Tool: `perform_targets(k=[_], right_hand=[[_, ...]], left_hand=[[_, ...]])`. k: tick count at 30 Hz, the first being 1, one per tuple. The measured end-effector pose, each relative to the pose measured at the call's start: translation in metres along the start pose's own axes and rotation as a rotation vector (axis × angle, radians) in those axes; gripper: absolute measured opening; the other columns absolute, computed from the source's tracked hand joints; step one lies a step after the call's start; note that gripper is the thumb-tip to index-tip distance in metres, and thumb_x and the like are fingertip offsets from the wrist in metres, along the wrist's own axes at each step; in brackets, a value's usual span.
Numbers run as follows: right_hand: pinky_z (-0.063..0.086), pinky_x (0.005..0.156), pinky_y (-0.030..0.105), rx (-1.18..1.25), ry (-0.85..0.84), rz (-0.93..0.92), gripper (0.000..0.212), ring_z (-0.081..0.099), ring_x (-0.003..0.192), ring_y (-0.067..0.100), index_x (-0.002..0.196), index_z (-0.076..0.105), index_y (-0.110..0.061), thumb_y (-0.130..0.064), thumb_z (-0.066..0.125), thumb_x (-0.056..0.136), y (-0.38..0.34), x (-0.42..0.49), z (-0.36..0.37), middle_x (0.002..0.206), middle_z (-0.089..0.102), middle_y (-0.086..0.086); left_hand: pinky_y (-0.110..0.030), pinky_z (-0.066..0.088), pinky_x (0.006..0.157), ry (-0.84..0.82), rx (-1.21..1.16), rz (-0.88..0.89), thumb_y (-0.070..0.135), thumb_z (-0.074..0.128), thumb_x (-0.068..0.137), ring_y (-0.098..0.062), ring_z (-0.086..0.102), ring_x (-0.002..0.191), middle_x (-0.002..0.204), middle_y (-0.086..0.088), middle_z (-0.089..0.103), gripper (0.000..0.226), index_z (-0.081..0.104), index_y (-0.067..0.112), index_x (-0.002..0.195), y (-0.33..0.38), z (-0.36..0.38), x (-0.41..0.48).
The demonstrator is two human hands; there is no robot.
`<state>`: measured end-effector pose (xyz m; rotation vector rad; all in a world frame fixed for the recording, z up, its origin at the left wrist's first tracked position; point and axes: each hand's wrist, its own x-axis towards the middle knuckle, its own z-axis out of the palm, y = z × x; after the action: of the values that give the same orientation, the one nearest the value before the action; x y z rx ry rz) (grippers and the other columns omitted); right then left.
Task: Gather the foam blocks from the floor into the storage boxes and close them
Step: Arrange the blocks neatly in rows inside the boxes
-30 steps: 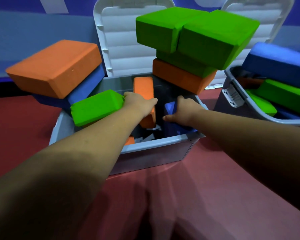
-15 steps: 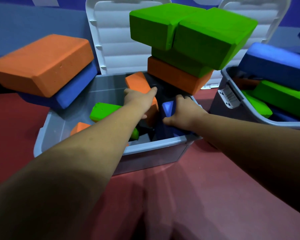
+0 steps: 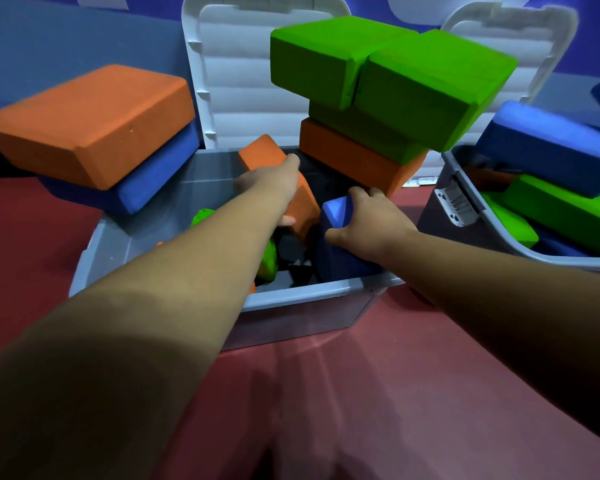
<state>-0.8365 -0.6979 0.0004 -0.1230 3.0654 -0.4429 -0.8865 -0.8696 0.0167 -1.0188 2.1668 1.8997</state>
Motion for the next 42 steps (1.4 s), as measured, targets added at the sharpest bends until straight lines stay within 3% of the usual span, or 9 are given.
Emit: perform_targets(k=[3,6,9,14,20,25,29,34,42], right_hand=[[0.047,0.105,0.045,0.002,-0.044,-0.058,0.099,0.051,0.128,0.034,0.150,0.039,-0.019,-0.068,0.071,0.070,0.000,0.002,-0.002,0.142,0.047,0.011],[0.046,0.106,0.043,-0.002,-0.066,-0.075,0.099,0.051,0.129,0.032,0.150,0.040,-0.018,-0.067,0.074,0.071,-0.001,0.003,-0.005,0.144,0.048,0.011],[0.046,0.106,0.043,-0.011,-0.060,-0.095,0.095,0.052,0.127,0.031,0.147,0.042,-0.020,-0.067,0.075,0.072,0.001,0.001,-0.005,0.142,0.049,0.011],[0.045,0.107,0.047,-0.019,-0.045,-0.061,0.100,0.051,0.129,0.033,0.147,0.039,-0.018,-0.073,0.074,0.072,0.007,0.005,-0.001,0.143,0.048,0.014],[0.038,0.117,0.047,-0.005,-0.073,-0.118,0.124,0.031,0.151,0.031,0.164,-0.003,-0.032,-0.074,0.072,0.074,0.015,0.008,-0.002,0.170,0.016,0.004],[0.037,0.113,0.037,0.066,-0.091,-0.183,0.109,0.037,0.146,0.025,0.161,0.021,-0.027,-0.065,0.077,0.076,0.016,0.007,-0.004,0.165,0.028,-0.001],[0.041,0.108,0.037,0.036,-0.101,-0.205,0.100,0.047,0.138,0.026,0.156,0.032,-0.021,-0.064,0.076,0.078,0.011,0.007,0.002,0.159,0.035,0.003],[0.047,0.103,0.040,0.001,-0.103,-0.182,0.094,0.054,0.129,0.029,0.152,0.036,-0.017,-0.064,0.073,0.079,0.011,0.011,0.008,0.152,0.041,0.007],[0.044,0.082,0.034,-0.109,-0.148,-0.109,0.074,0.055,0.103,0.023,0.133,0.052,-0.014,-0.060,0.073,0.079,0.019,0.020,0.005,0.131,0.053,0.010]], left_hand=[[-0.050,0.065,0.066,-0.051,0.073,0.005,0.065,0.069,0.083,-0.031,0.055,0.068,0.110,0.000,0.039,0.094,0.035,0.008,0.150,-0.009,0.007,-0.004],[-0.043,0.062,0.057,-0.143,0.072,0.013,0.078,0.061,0.079,-0.034,0.068,0.096,0.132,-0.004,0.050,0.101,0.039,0.011,0.151,-0.022,0.012,0.007],[-0.034,0.058,0.067,-0.328,0.040,0.022,0.065,0.044,0.101,-0.030,0.068,0.111,0.141,-0.009,0.061,0.072,0.044,0.012,0.150,-0.028,0.013,0.011],[-0.043,0.060,0.085,-0.478,0.011,0.001,0.057,0.041,0.106,-0.035,0.064,0.123,0.145,-0.008,0.060,0.060,0.046,0.016,0.150,-0.035,0.029,0.008],[-0.068,0.053,0.086,-0.394,-0.006,0.057,0.057,0.058,0.079,-0.045,0.063,0.114,0.135,-0.011,0.060,0.073,0.032,0.051,0.147,-0.036,0.039,0.015],[-0.071,0.057,0.074,-0.469,0.004,0.016,0.043,0.050,0.088,-0.052,0.059,0.115,0.136,-0.014,0.059,0.054,0.043,0.046,0.142,-0.040,0.031,0.018],[-0.056,0.063,0.074,-0.518,0.065,-0.021,0.041,0.040,0.105,-0.039,0.070,0.101,0.126,-0.009,0.068,0.038,0.051,0.025,0.138,-0.048,0.027,0.020],[-0.049,0.063,0.066,-0.495,0.143,-0.004,0.062,0.039,0.105,-0.033,0.069,0.107,0.132,-0.004,0.064,0.049,0.048,0.033,0.143,-0.055,0.034,0.024],[-0.042,0.061,0.054,-0.497,0.193,-0.010,0.064,0.044,0.101,-0.038,0.068,0.107,0.133,-0.010,0.063,0.054,0.046,0.033,0.146,-0.053,0.055,0.029]])
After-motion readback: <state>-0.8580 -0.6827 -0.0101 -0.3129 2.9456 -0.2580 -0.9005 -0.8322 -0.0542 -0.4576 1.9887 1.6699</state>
